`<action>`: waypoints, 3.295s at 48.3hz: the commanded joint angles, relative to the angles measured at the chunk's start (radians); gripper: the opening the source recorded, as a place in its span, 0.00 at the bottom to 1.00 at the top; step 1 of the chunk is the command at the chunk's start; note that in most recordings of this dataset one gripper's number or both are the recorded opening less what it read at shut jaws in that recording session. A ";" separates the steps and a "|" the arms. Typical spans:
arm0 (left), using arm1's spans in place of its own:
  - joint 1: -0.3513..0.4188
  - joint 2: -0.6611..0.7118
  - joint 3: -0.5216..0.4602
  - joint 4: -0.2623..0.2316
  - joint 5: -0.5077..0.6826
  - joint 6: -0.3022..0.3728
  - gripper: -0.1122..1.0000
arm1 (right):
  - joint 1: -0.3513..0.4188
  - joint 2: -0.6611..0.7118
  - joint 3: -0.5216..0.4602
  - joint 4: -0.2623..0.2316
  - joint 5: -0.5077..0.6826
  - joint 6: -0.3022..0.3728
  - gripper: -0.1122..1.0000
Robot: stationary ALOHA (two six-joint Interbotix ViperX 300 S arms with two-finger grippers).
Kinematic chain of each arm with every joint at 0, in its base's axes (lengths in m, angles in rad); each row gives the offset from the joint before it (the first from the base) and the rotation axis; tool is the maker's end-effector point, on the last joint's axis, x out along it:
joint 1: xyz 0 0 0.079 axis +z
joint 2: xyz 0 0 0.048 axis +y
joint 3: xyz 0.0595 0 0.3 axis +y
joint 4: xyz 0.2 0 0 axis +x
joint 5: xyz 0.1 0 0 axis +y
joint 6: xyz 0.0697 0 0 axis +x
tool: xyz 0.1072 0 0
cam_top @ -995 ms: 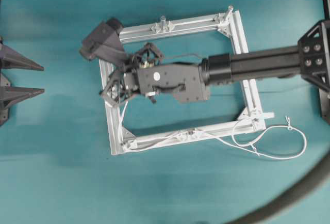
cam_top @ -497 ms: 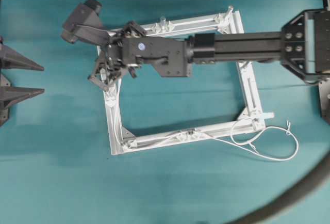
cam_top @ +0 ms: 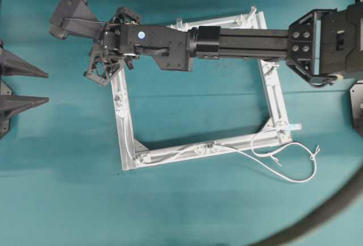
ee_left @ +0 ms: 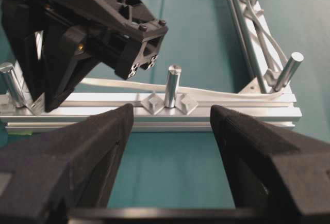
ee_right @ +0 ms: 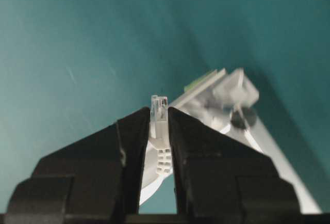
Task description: Move the cable alternately left and right between 8 pins so it hooks onto each one.
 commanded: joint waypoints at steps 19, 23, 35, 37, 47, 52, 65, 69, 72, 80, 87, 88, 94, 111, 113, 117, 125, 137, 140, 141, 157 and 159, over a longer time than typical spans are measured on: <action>-0.003 0.008 -0.011 0.003 -0.005 -0.008 0.73 | -0.029 0.003 -0.038 -0.097 -0.215 -0.020 0.23; -0.005 0.008 -0.012 0.003 -0.005 -0.008 0.73 | -0.034 0.011 -0.040 -0.130 -0.247 -0.008 0.23; -0.003 0.009 -0.011 0.002 -0.005 -0.008 0.73 | -0.051 0.020 -0.035 -0.245 -0.284 0.101 0.23; -0.003 0.009 -0.011 0.003 -0.005 -0.008 0.73 | -0.052 0.020 -0.035 -0.272 -0.268 0.144 0.23; -0.003 0.009 -0.012 0.002 -0.005 -0.008 0.73 | -0.052 0.018 -0.034 -0.462 -0.201 0.351 0.23; -0.005 0.008 -0.011 0.003 -0.005 -0.008 0.73 | -0.052 0.015 -0.031 -0.517 -0.173 0.440 0.23; -0.003 0.008 -0.011 0.003 -0.005 -0.008 0.73 | -0.046 -0.008 0.025 -0.592 -0.141 0.586 0.23; -0.005 0.008 -0.011 0.003 -0.005 -0.008 0.73 | -0.040 -0.031 0.063 -0.618 -0.135 0.634 0.23; -0.003 0.009 -0.011 0.003 -0.005 -0.008 0.73 | -0.035 -0.054 0.109 -0.641 -0.135 0.675 0.23; -0.005 0.009 -0.011 0.003 -0.005 -0.006 0.73 | -0.025 -0.104 0.199 -0.675 -0.153 0.744 0.23; -0.003 0.009 -0.011 0.003 -0.005 -0.008 0.73 | -0.005 -0.130 0.238 -0.684 -0.158 0.762 0.23; -0.005 0.009 -0.011 0.003 -0.005 -0.006 0.73 | -0.002 -0.132 0.239 -0.683 -0.155 0.762 0.23; -0.003 0.008 -0.011 0.003 -0.005 -0.006 0.73 | 0.023 -0.144 0.253 -0.686 -0.129 0.764 0.23; -0.005 0.008 -0.011 0.003 -0.005 -0.006 0.73 | 0.077 -0.210 0.362 -0.733 -0.084 0.896 0.23; -0.005 0.009 -0.011 0.003 -0.005 -0.008 0.73 | 0.083 -0.222 0.385 -0.750 -0.083 0.930 0.23; -0.003 0.008 -0.011 0.003 -0.005 -0.008 0.73 | 0.092 -0.249 0.428 -0.785 -0.077 0.991 0.23; -0.003 0.009 -0.011 0.003 -0.005 -0.008 0.73 | 0.110 -0.293 0.503 -0.815 -0.054 1.062 0.23; -0.003 0.009 -0.011 0.003 -0.005 -0.008 0.73 | 0.124 -0.350 0.572 -0.816 -0.178 1.069 0.23; -0.005 0.009 -0.011 0.003 -0.005 -0.008 0.73 | 0.124 -0.364 0.586 -0.818 -0.261 1.063 0.23; -0.003 0.009 -0.011 0.003 -0.005 -0.008 0.73 | 0.124 -0.368 0.591 -0.818 -0.284 1.060 0.23; -0.003 0.009 -0.011 0.003 -0.005 -0.008 0.73 | 0.124 -0.391 0.647 -0.815 -0.468 1.049 0.23; -0.003 0.008 -0.011 0.003 -0.005 -0.006 0.73 | 0.124 -0.393 0.653 -0.816 -0.482 1.048 0.23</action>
